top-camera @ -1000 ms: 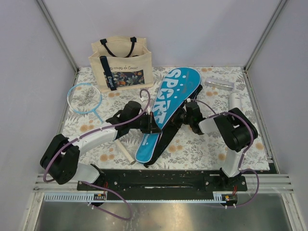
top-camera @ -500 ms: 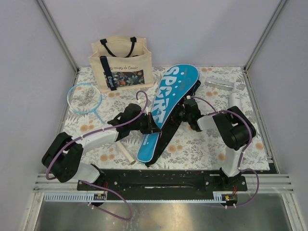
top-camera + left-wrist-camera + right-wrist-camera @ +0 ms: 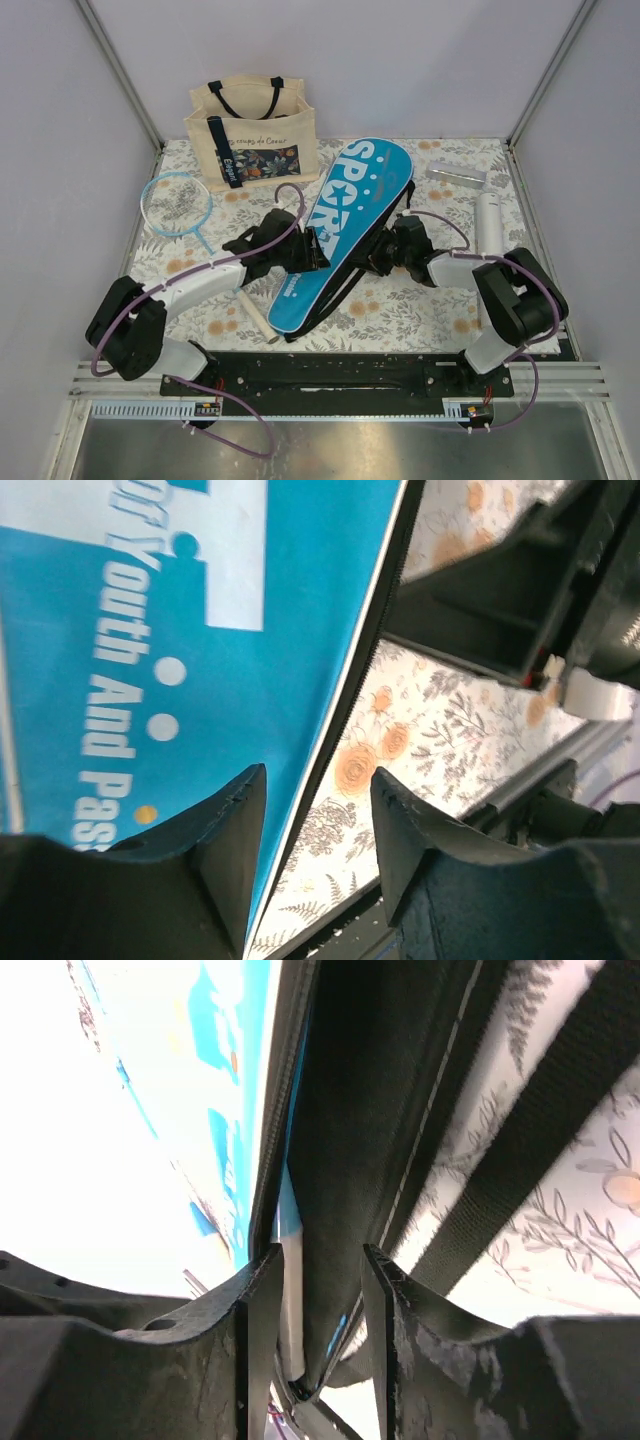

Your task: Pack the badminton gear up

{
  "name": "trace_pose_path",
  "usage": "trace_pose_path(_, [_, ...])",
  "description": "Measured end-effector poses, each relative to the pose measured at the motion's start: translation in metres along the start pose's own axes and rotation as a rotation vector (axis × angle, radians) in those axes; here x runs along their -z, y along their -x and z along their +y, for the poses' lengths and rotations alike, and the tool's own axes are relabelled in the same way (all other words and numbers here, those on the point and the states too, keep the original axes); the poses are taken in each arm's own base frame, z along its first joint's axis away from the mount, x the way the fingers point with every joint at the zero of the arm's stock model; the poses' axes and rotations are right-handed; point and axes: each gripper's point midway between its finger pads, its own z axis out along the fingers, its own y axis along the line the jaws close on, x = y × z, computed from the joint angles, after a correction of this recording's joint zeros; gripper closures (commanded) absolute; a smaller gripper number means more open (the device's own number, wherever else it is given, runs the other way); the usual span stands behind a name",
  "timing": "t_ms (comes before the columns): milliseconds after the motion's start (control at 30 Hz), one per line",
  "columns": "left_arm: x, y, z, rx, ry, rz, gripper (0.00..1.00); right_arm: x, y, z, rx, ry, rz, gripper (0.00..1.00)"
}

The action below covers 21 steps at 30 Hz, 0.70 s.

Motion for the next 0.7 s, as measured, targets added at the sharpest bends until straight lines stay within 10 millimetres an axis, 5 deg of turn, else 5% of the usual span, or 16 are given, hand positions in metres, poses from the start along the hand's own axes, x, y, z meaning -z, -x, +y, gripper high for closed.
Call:
trace_pose_path(200, [0.021, 0.036, 0.014, -0.004, 0.183, -0.126, 0.5, 0.022, -0.008, -0.005, 0.033, -0.028, -0.001, 0.54])
trace_pose_path(367, [0.054, 0.059, 0.047, 0.045, 0.363, -0.263, 0.46, 0.045, -0.005, 0.005, 0.107, -0.022, -0.039, 0.5])
trace_pose_path(533, [0.088, 0.076, 0.098, 0.159, 0.54, -0.378, 0.46, 0.066, -0.003, 0.019, 0.175, 0.01, -0.072, 0.49])
trace_pose_path(700, [0.105, 0.071, 0.162, 0.316, 0.704, -0.385, 0.5, 0.077, -0.004, 0.023, 0.213, 0.033, -0.087, 0.49])
